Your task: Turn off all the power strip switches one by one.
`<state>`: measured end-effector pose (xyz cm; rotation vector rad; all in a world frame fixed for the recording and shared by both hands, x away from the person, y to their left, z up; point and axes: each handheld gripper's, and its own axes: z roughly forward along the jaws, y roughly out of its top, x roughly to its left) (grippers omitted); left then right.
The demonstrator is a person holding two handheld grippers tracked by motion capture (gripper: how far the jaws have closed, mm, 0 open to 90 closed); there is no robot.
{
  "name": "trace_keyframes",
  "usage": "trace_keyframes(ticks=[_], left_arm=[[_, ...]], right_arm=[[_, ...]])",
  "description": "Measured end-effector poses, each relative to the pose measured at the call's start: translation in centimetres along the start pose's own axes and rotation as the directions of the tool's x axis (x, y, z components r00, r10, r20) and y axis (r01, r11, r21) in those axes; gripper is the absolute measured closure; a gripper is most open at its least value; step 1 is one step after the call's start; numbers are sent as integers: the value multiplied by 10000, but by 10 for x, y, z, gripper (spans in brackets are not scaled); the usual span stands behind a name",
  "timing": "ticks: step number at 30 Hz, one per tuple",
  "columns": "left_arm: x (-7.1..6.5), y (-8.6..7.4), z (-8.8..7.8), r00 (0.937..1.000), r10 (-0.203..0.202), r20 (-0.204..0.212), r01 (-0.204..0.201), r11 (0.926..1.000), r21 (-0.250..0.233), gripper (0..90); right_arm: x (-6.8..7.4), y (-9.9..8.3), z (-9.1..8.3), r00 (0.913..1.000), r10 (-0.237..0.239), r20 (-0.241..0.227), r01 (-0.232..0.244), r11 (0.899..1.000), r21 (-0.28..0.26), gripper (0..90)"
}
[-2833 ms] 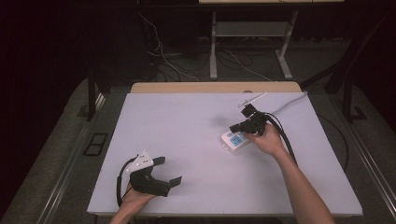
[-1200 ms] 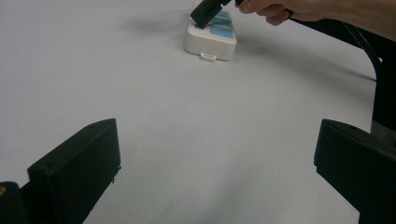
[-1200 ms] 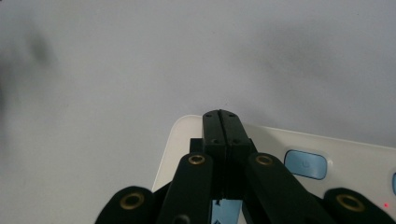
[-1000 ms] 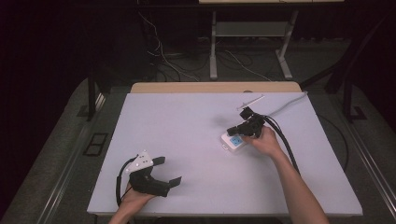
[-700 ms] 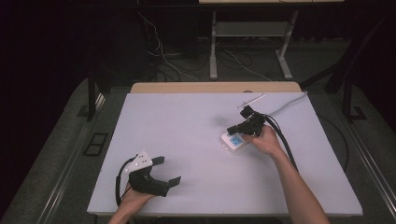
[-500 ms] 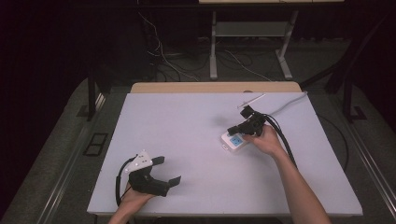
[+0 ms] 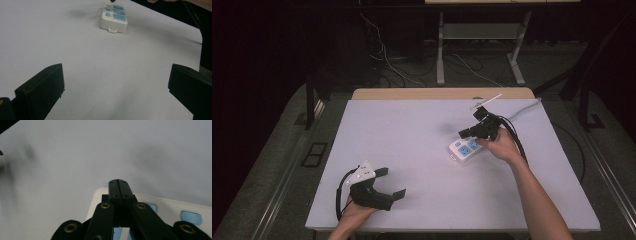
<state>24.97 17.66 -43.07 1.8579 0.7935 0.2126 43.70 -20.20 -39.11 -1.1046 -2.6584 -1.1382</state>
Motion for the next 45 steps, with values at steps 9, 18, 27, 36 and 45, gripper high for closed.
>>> trace_keyframes(ticks=[9, 18, 27, 36, 45], left_arm=[[0, 0, 0, 10000, -25, -11, 25, 10000, 1, 0], [0, 0, 0, 10000, -14, -13, 15, 10000, 9, 0], [1, 0, -1, 10000, 3, -45, -3, 10000, 4, 0], [2, 0, -1, 10000, 4, -48, -5, 10000, -33, 0], [2, 0, -1, 10000, 14, -49, -14, 10000, -22, 0]], right_arm=[[-7, 4, -12, 9997, 85, 237, -83, 9999, -98, 900], [-15, 6, -15, 9988, 188, 442, -185, 9998, -55, 900], [-23, 4, -9, 9985, 336, 429, -337, 9994, 18, 900], [-27, 2, 3, 9983, 428, 390, -438, 9987, 268, 900], [-31, -1, 9, 9979, 511, 410, -527, 9978, 399, 900]])
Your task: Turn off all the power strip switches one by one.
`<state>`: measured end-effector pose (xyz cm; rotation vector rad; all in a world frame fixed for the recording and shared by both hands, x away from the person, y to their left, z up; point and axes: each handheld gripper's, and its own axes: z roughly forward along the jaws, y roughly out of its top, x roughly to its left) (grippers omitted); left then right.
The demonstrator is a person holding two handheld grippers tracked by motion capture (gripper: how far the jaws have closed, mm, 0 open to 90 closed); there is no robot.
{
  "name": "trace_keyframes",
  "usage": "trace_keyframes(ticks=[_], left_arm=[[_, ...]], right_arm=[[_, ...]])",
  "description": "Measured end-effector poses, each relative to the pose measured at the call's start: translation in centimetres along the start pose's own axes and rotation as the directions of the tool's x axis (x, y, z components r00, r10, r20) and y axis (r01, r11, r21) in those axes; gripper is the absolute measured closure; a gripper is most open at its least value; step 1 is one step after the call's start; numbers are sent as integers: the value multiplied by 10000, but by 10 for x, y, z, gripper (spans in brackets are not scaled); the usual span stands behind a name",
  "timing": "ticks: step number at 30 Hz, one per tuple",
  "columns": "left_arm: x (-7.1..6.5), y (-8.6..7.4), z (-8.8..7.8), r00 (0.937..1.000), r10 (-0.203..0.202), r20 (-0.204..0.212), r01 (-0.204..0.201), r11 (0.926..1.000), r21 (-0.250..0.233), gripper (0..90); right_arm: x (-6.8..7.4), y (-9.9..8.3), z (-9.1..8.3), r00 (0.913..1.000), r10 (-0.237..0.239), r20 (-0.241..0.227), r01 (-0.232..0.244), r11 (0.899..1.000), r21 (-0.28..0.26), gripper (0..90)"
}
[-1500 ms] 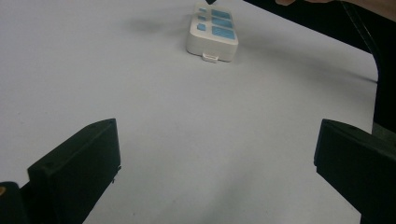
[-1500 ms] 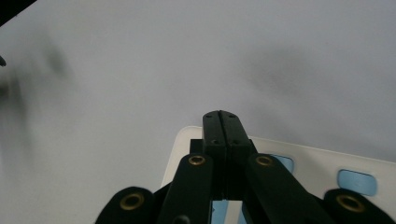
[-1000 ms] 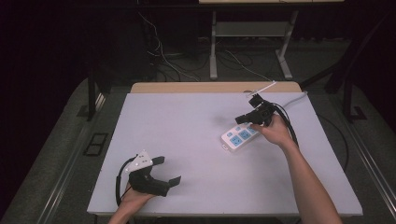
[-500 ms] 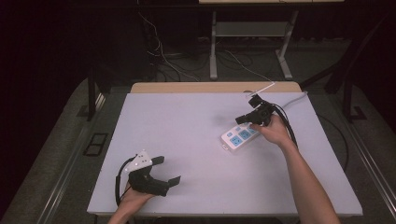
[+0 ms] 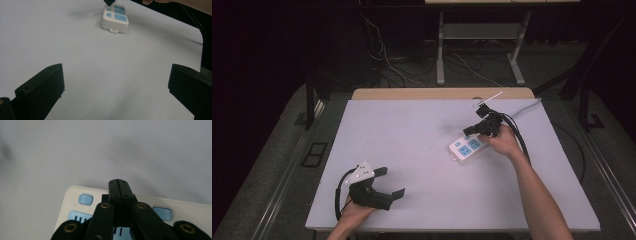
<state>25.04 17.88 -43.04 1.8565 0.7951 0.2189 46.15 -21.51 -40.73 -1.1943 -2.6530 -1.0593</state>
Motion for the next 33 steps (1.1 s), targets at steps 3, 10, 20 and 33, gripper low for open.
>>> trace_keyframes(ticks=[3, 10, 20, 33], left_arm=[[0, 0, 0, 10000, 8, -5, -8, 10000, 1, 0], [0, 0, 0, 10000, 5, 5, -5, 10000, 5, 0], [0, 0, 1, 10000, 18, 2, -18, 10000, 48, 0], [-1, 0, 1, 10000, 69, 33, -69, 10000, 67, 0]], right_arm=[[-1, 0, 0, 10000, 19, 22, -19, 10000, 28, 900], [-2, -2, 3, 10000, 40, 2, -40, 9999, 144, 900], [-1, -7, 5, 10000, -18, 88, 16, 9999, 170, 900], [-3, -17, 5, 10000, 64, -54, -67, 9986, -530, 900]])
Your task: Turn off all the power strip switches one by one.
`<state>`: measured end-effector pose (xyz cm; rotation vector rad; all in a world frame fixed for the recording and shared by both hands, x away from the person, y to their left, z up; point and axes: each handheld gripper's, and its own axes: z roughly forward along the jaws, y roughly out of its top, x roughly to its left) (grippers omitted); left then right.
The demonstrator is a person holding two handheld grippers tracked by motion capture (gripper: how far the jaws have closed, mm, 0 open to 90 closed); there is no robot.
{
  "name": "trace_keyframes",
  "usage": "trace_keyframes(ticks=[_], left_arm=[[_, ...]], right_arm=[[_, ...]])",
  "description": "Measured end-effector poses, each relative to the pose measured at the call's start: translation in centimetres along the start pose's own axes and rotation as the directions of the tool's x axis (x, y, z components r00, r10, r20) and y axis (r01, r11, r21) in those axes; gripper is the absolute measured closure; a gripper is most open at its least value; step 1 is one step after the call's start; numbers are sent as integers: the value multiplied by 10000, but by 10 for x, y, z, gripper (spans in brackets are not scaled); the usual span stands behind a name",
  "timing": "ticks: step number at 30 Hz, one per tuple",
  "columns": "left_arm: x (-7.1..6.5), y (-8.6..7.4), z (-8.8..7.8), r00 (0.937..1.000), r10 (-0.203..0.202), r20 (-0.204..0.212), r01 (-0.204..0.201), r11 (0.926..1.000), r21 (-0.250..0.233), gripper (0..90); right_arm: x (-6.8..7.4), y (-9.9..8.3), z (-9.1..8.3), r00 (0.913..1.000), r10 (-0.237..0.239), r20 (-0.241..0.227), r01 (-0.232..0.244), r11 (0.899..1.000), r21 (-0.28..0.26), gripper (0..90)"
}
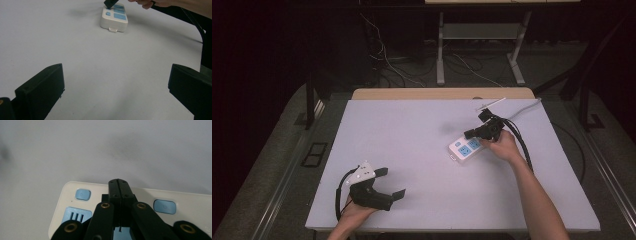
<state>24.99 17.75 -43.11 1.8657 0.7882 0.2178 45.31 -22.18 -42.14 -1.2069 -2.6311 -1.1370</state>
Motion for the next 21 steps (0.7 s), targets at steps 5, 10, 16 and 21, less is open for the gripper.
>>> trace_keyframes(ticks=[5, 10, 16, 21], left_arm=[[-1, 0, 0, 10000, 26, -2, -26, 10000, 10, 0], [-1, 0, 1, 10000, 30, 31, -31, 10000, 59, 0], [-2, 0, 1, 10000, 58, 39, -59, 9999, 88, 0], [-1, -1, 2, 10000, 30, 44, -30, 9999, 97, 0]], right_arm=[[0, 0, 0, 10000, -32, -17, 32, 10000, 19, 900], [0, 1, 0, 9998, 145, 154, -148, 9997, 191, 900], [0, -3, 0, 9999, 63, 126, -63, 10000, -31, 900], [-3, -5, -1, 9998, 179, -82, -181, 9995, -241, 900]])
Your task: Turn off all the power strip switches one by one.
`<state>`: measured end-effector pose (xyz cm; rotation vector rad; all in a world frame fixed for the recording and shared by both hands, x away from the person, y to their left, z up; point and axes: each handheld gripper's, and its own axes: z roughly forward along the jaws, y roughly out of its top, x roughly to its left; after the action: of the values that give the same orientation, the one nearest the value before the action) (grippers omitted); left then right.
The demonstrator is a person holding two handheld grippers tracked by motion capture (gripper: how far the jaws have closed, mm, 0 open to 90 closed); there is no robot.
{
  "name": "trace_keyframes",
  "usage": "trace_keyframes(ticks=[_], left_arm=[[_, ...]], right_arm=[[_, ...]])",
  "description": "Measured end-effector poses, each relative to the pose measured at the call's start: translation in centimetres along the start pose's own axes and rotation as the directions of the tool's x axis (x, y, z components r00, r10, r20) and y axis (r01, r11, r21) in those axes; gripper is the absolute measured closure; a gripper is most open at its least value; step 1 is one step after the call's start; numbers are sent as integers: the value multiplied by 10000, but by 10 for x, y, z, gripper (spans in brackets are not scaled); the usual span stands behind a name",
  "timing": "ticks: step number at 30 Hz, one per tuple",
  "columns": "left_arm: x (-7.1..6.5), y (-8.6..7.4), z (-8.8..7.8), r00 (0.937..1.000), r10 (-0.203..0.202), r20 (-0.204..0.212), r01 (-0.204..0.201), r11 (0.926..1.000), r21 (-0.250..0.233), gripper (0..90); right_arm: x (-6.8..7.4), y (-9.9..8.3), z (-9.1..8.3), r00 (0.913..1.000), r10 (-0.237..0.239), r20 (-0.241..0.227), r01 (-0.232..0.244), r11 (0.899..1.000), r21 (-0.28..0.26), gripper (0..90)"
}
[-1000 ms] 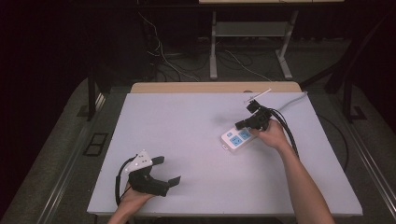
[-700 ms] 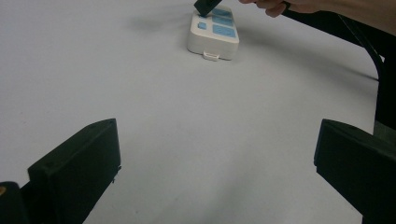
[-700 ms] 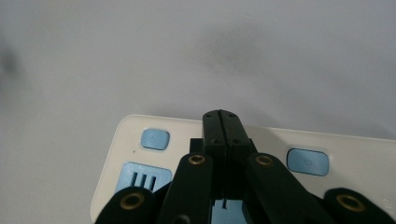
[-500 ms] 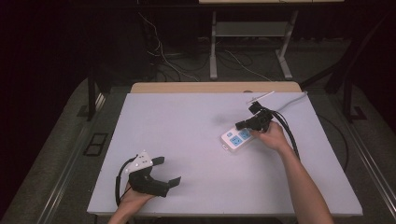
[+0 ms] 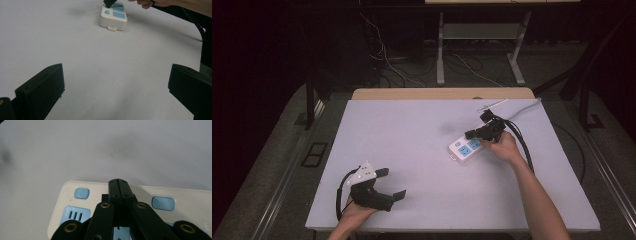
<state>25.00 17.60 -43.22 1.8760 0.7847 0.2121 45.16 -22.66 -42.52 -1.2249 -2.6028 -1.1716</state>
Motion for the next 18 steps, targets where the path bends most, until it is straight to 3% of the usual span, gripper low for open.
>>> trace_keyframes(ticks=[6, 12, 13, 14, 18], left_arm=[[1, 0, 0, 10000, -23, -47, 23, 10000, 17, 0], [2, 0, 0, 10000, -55, -64, 55, 10000, -4, 0], [2, 0, 0, 10000, -58, -59, 58, 10000, -8, 0], [2, 0, 0, 10000, -57, -55, 57, 10000, -10, 0], [2, 0, 0, 10000, -41, -53, 41, 10000, -15, 0]], right_arm=[[5, 3, 0, 9986, -416, 327, 409, 9989, 213, 900], [7, 5, 0, 9979, -477, 427, 463, 9984, 320, 900], [7, 6, -3, 9989, -369, 302, 366, 9993, 103, 900], [8, 7, -3, 9975, -470, 519, 458, 9987, 243, 900], [8, 9, -6, 9968, -556, 577, 535, 9979, 374, 900]])
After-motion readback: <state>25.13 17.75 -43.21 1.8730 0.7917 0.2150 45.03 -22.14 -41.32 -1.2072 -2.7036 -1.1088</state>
